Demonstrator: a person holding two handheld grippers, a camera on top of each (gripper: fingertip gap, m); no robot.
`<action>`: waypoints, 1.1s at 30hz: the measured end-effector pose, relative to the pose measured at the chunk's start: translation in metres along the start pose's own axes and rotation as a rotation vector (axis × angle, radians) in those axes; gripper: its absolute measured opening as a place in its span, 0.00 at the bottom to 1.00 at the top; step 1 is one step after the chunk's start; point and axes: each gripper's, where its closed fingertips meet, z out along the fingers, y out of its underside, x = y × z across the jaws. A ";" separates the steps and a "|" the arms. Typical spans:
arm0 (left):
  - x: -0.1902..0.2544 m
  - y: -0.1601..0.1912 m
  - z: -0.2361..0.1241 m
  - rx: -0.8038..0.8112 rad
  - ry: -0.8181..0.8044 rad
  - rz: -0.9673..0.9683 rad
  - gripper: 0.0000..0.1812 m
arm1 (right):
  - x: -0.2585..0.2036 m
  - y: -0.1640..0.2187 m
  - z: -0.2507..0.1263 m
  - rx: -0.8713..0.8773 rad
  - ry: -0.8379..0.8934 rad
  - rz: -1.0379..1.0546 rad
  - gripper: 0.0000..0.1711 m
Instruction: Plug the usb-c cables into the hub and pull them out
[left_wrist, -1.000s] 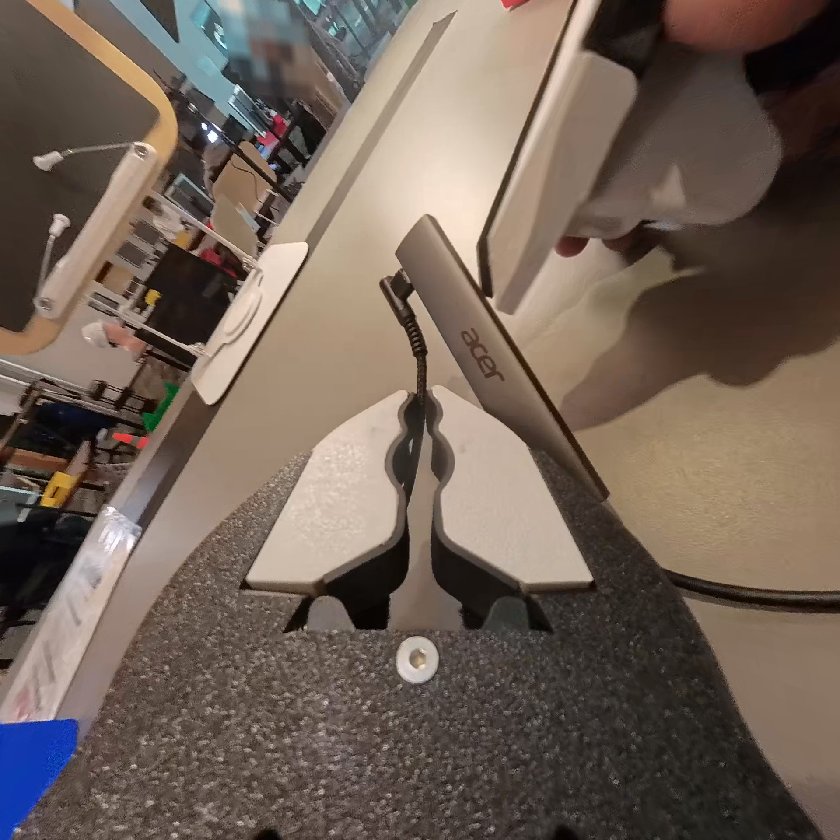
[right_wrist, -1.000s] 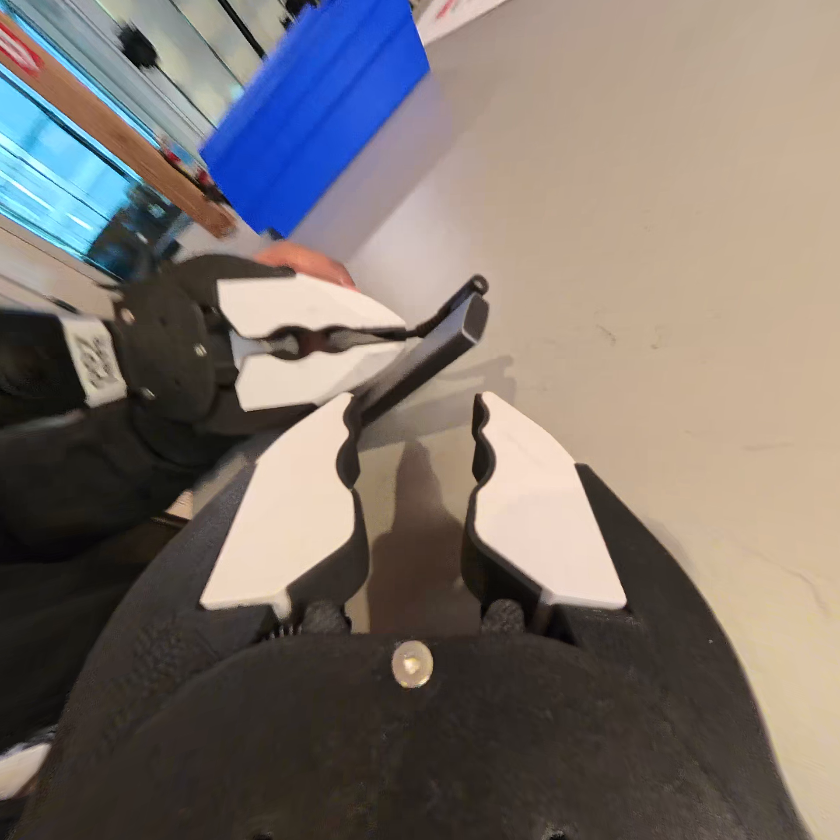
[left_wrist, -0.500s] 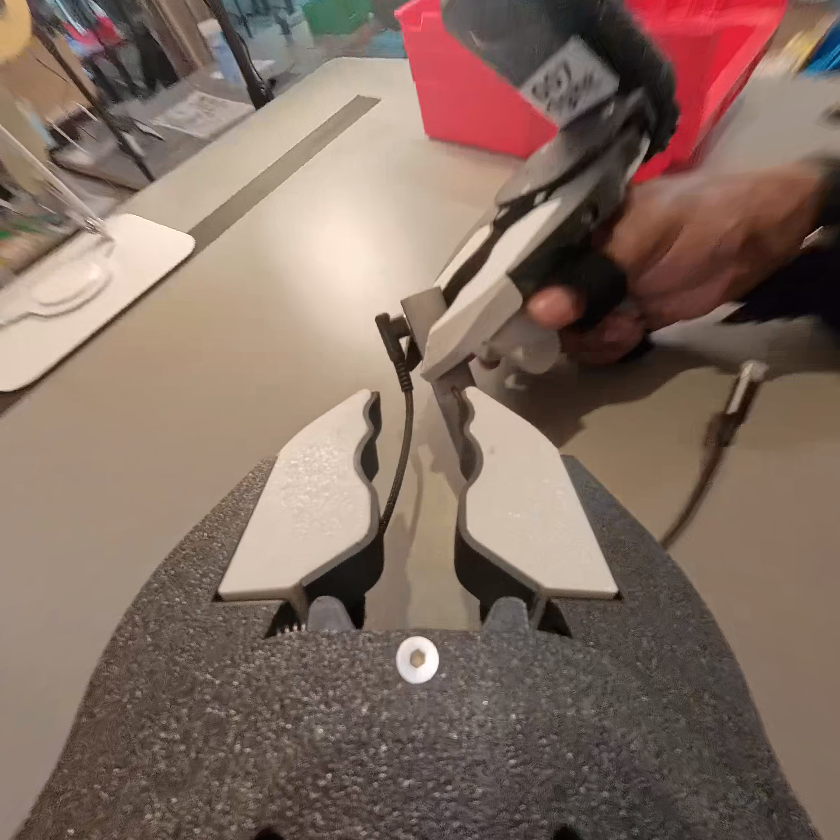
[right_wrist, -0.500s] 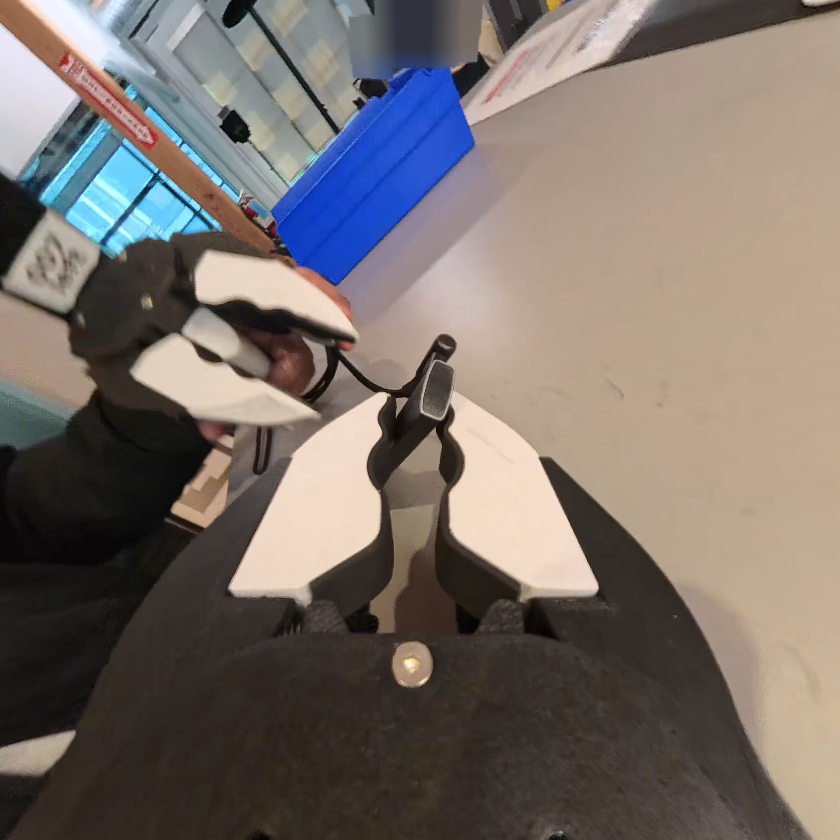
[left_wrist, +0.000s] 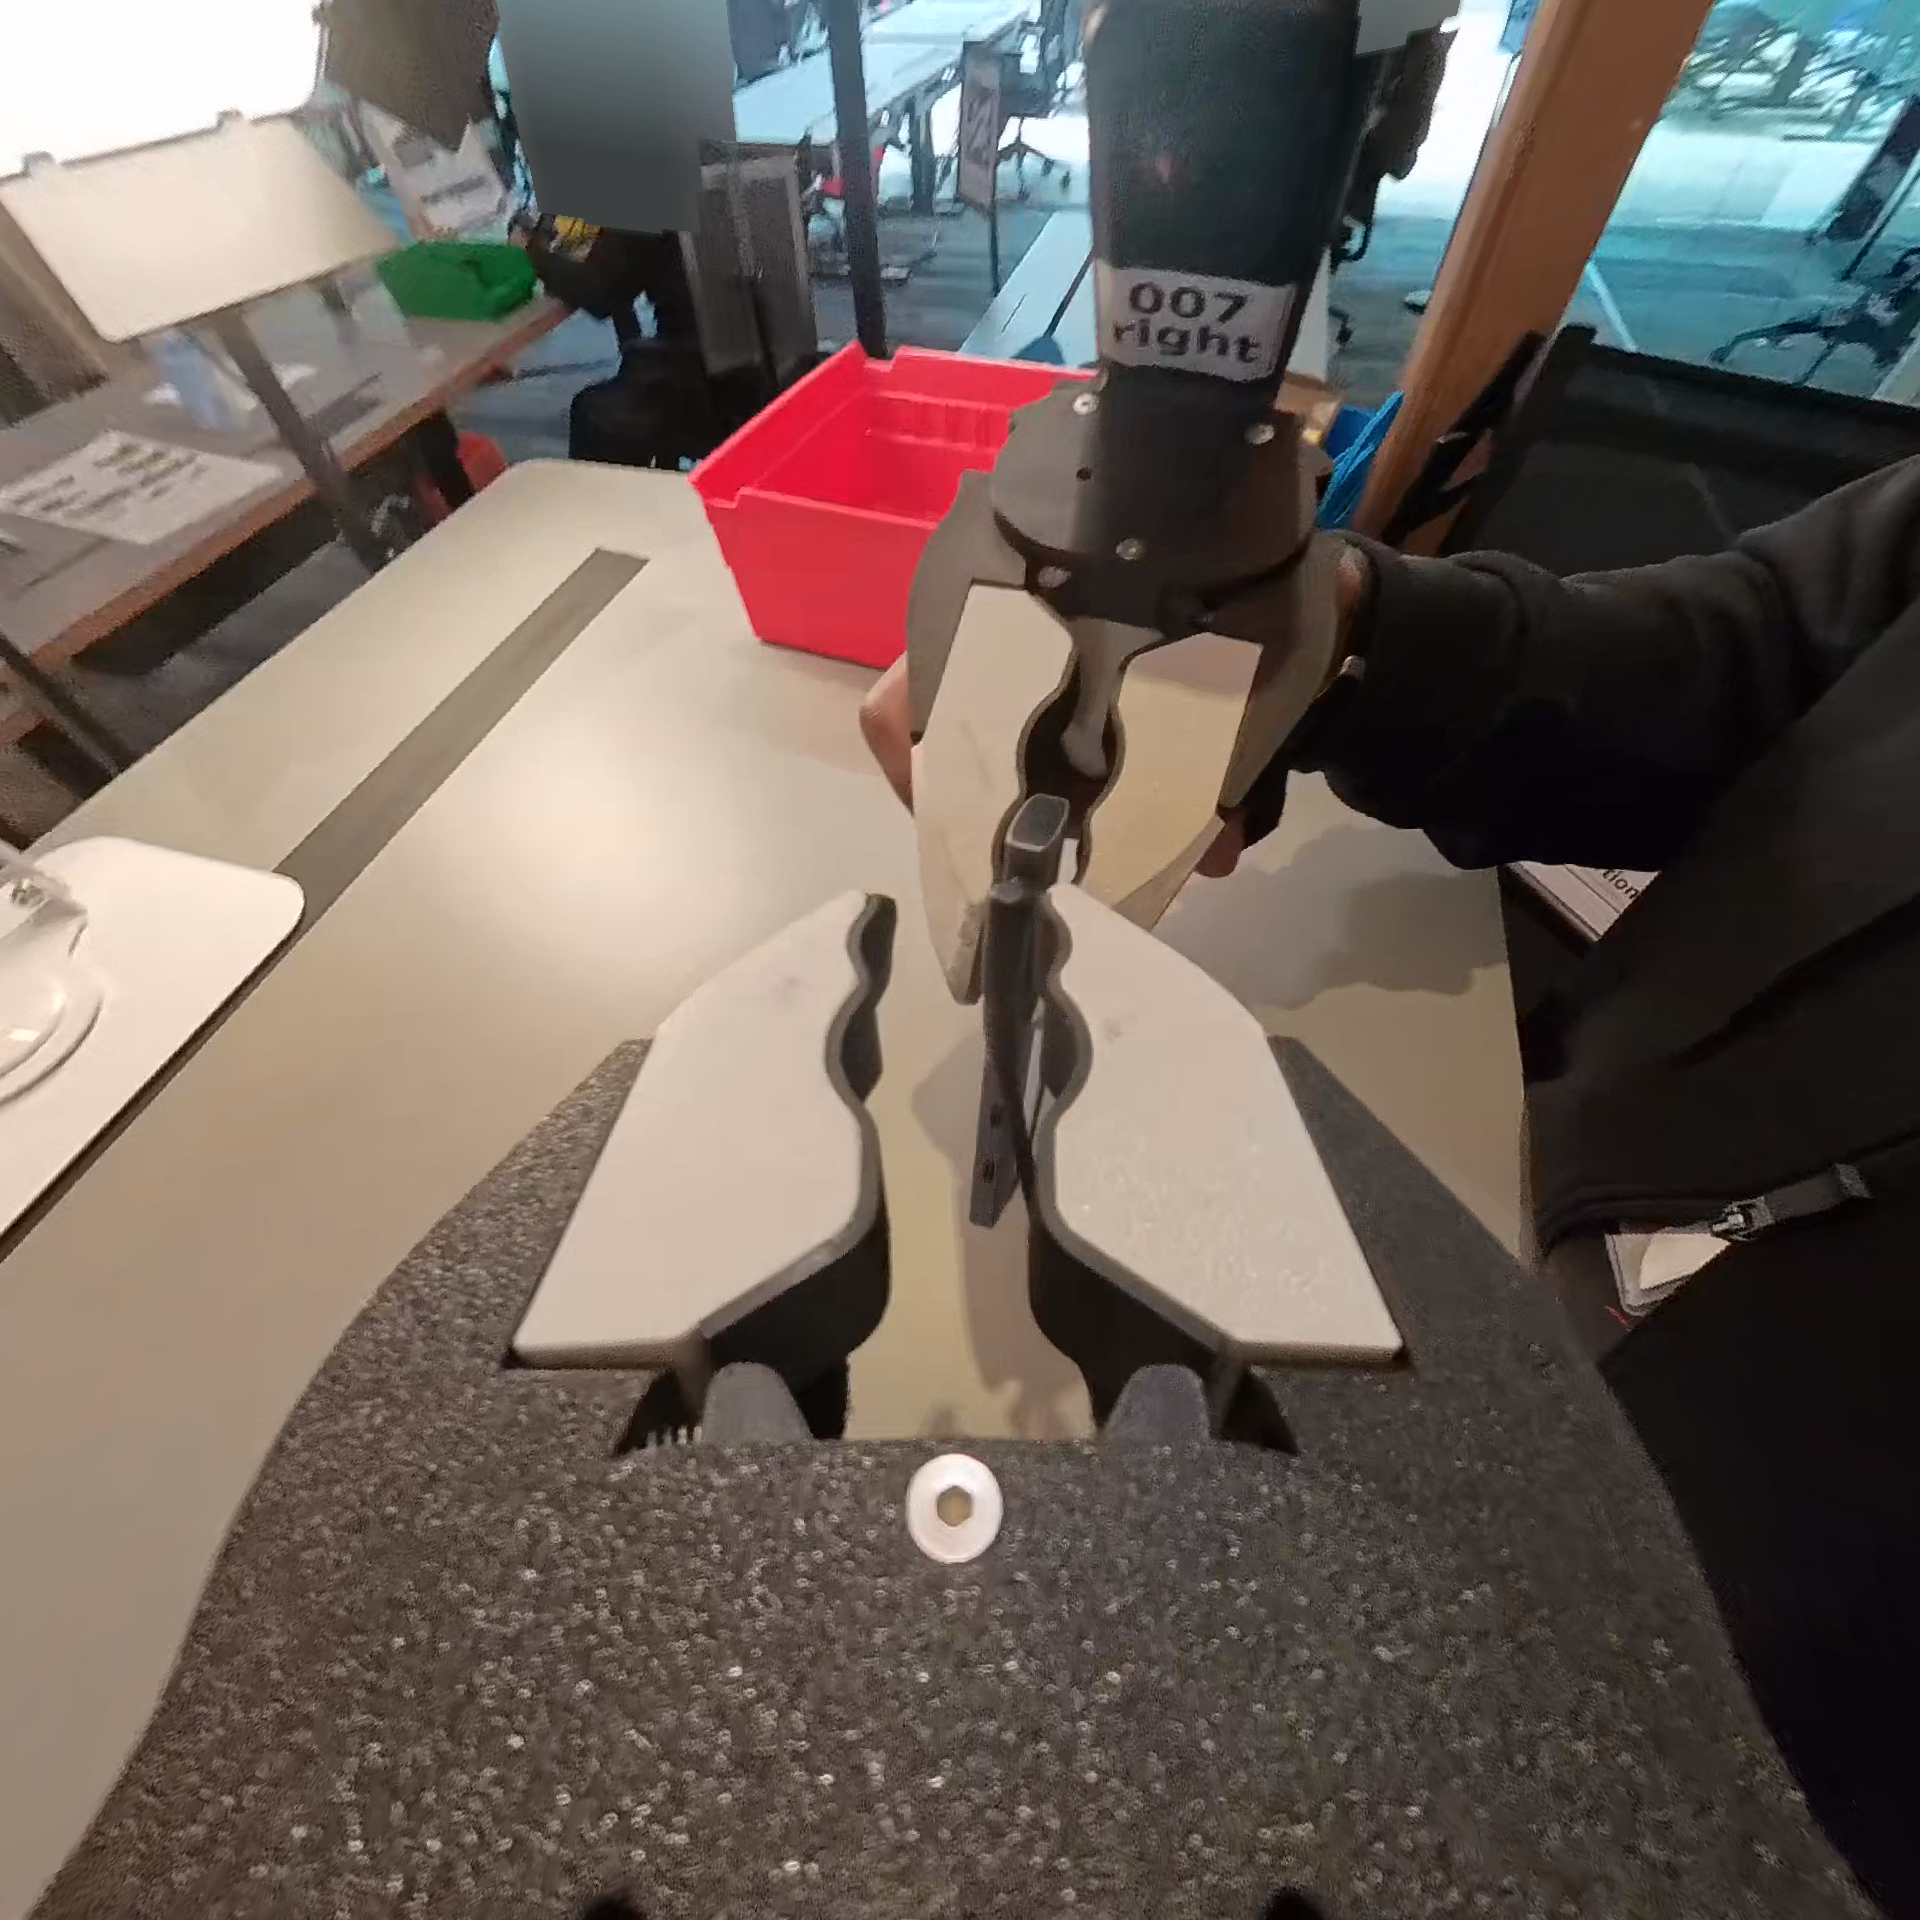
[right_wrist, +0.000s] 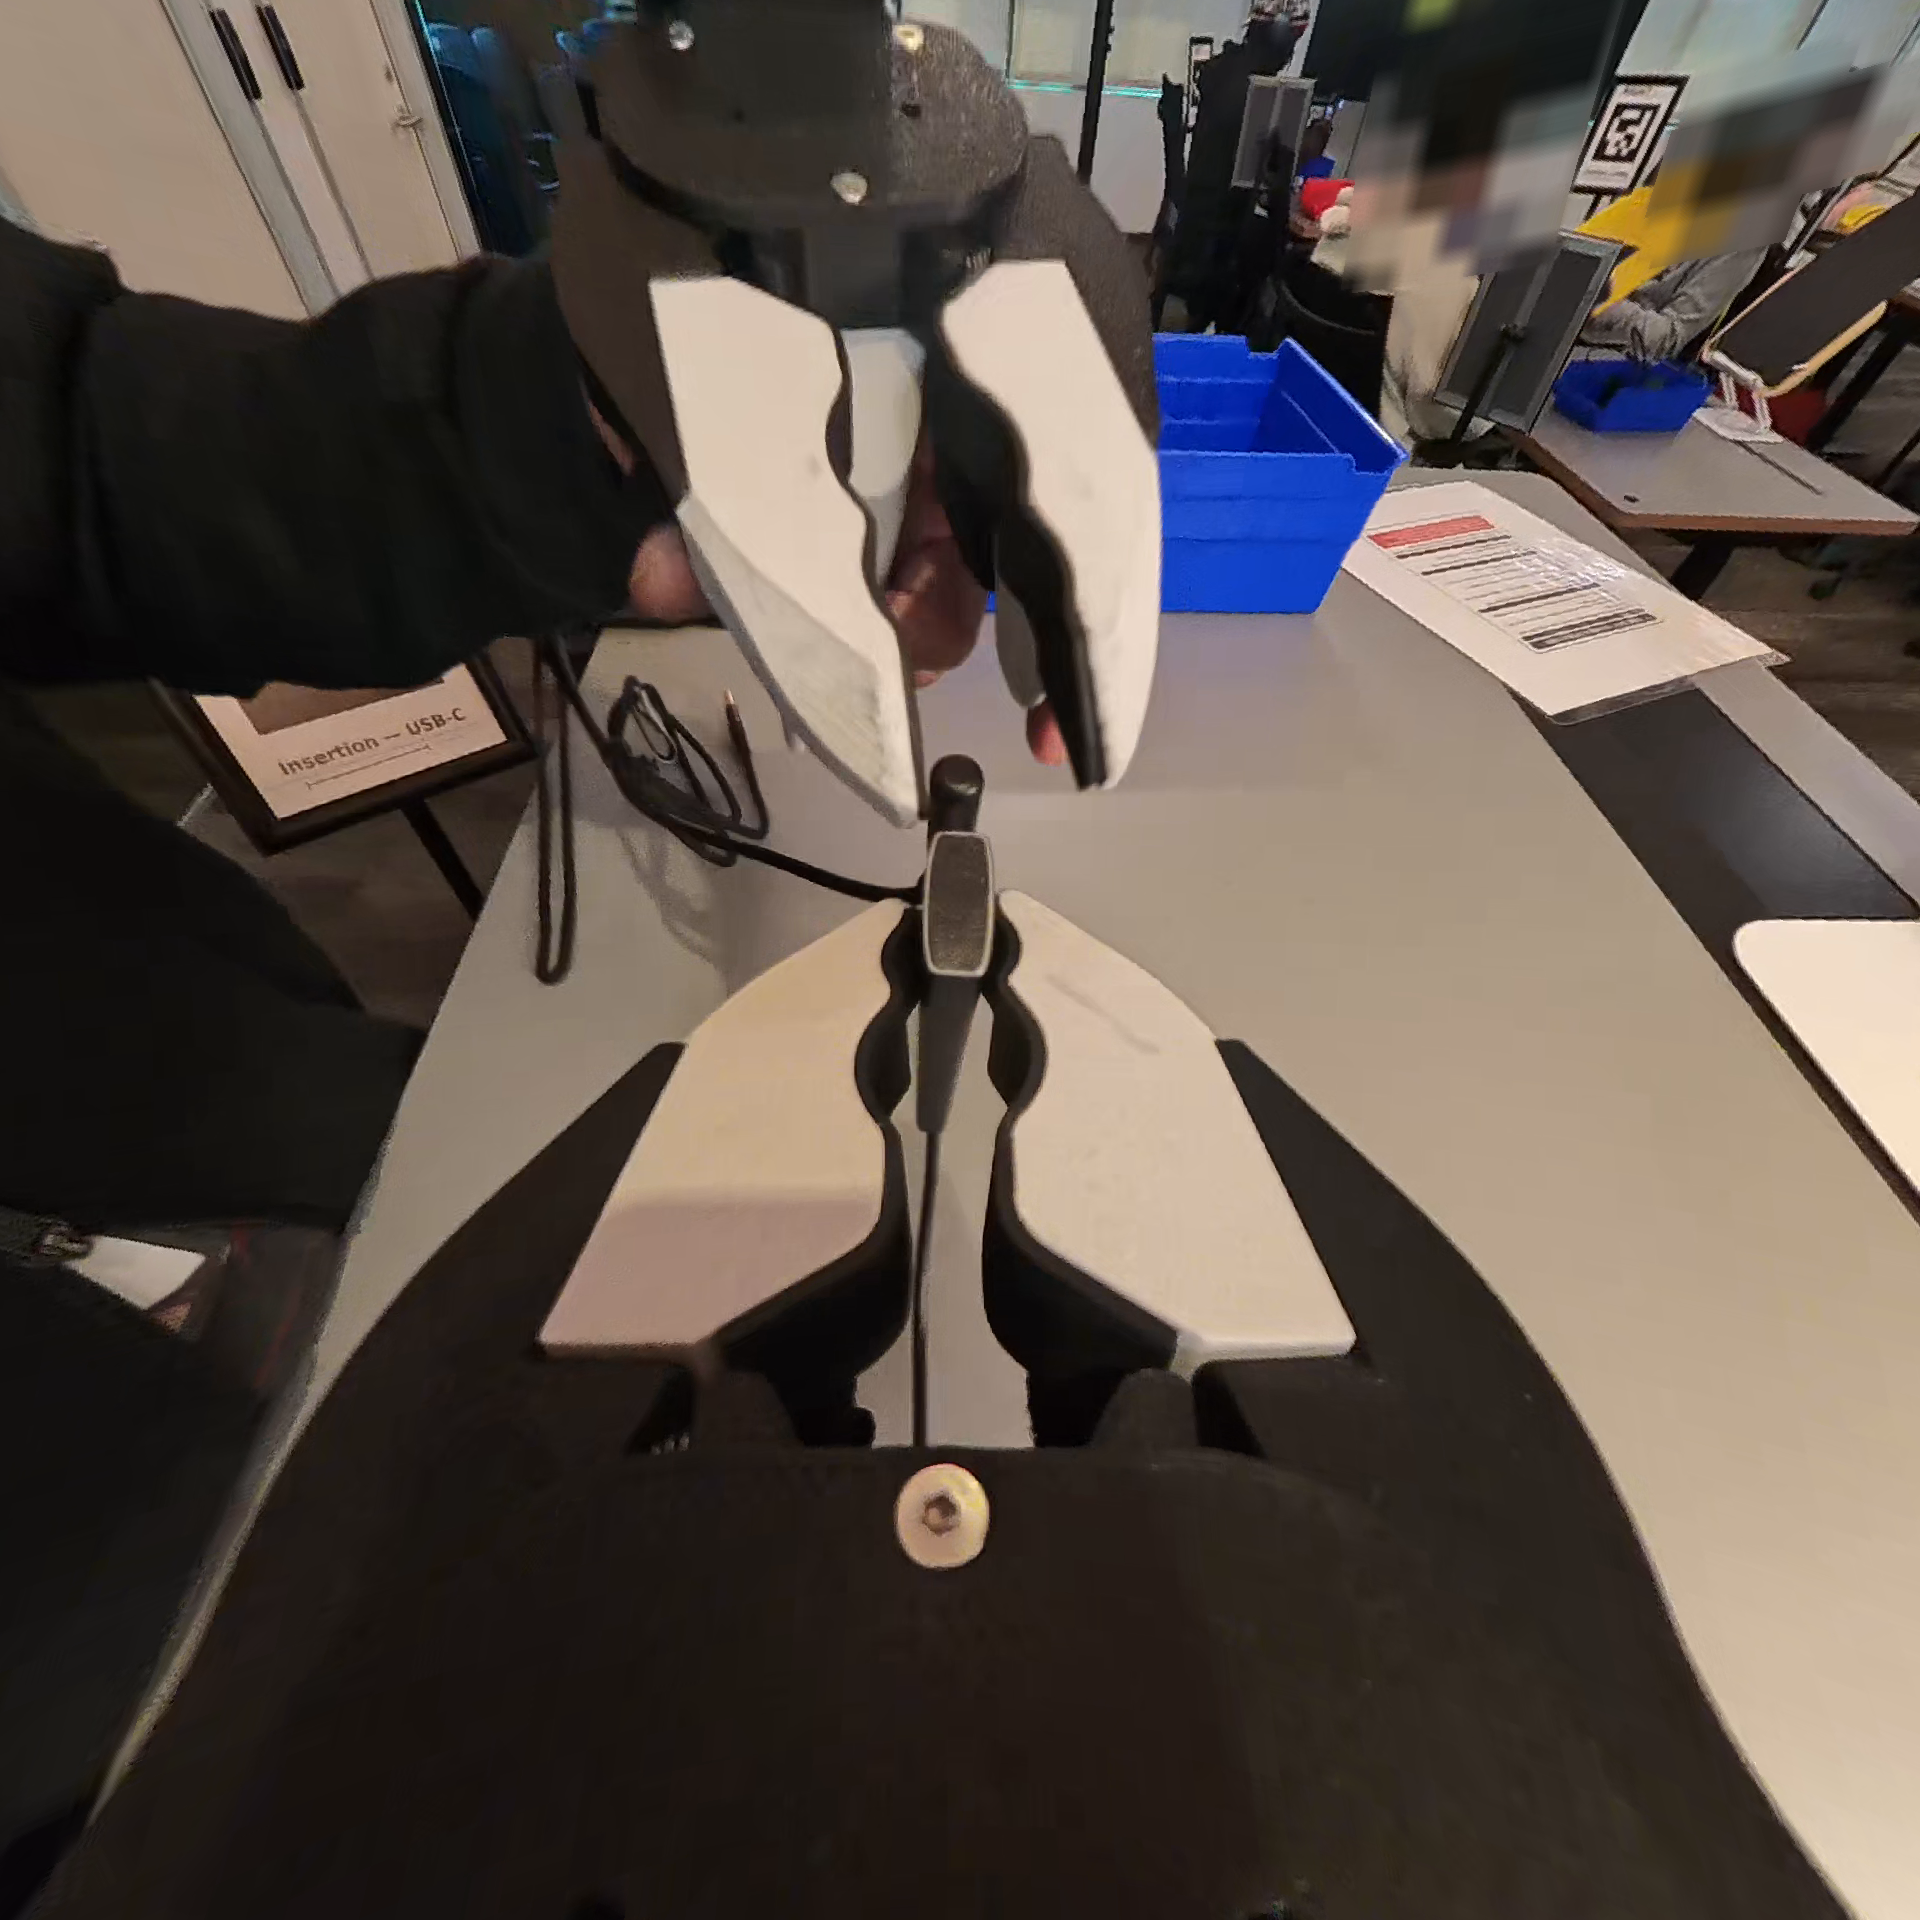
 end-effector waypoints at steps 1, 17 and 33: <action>0.004 -0.001 0.001 0.022 0.013 0.015 0.13 | -0.003 0.000 -0.001 0.004 -0.004 0.006 0.06; 0.029 0.008 0.011 0.019 0.050 0.128 0.05 | -0.016 -0.006 -0.016 0.093 0.067 -0.022 0.10; 0.066 0.024 -0.001 -0.033 0.231 0.212 0.05 | -0.054 0.000 -0.016 0.068 0.011 -0.076 0.06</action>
